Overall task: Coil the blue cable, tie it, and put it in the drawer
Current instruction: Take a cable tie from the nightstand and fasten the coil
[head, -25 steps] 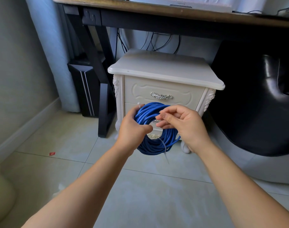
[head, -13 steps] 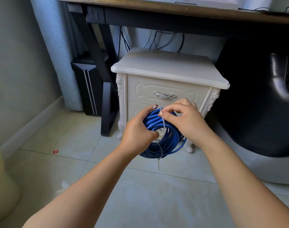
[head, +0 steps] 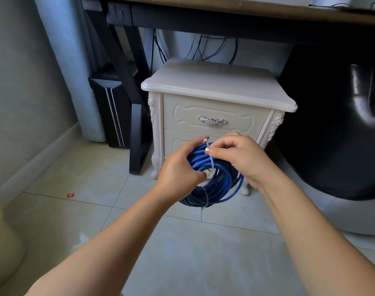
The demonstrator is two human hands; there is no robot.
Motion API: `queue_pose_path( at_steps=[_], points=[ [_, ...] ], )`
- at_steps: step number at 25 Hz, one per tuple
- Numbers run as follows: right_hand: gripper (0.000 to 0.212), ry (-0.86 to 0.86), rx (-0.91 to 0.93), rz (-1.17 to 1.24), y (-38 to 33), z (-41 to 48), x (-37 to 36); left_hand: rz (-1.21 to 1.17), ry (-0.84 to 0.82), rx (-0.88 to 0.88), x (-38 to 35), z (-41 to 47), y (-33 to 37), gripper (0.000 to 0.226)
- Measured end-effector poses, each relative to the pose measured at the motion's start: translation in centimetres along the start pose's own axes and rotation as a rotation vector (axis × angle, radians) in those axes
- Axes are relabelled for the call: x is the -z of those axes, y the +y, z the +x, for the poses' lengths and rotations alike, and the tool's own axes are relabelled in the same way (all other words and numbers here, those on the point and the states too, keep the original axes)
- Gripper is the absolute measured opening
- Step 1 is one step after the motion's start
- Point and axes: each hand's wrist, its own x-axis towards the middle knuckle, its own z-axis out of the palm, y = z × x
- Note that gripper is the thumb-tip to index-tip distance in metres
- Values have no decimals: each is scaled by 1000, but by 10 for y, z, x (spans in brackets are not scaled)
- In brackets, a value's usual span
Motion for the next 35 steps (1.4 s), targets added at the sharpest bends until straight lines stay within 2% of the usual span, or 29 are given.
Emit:
queue_pose_path(
  at_steps=[14,21,29,32,35],
  points=[
    [10,-16,-35,7,4,-3,-1,101,-42,-102,4,0,-2,83],
    [11,-103,-92,110,9,-2,3,85,-102,-164,11,4,-6,69],
    [10,58,76,118,10,-2,0,45,-45,-217,10,3,-2,56],
    [10,53,161,40,10,-3,0,36,-60,-205,10,4,-2,57],
    [14,131,211,29,10,-5,-1,-12,-53,-167,9,3,0,57]
  ],
)
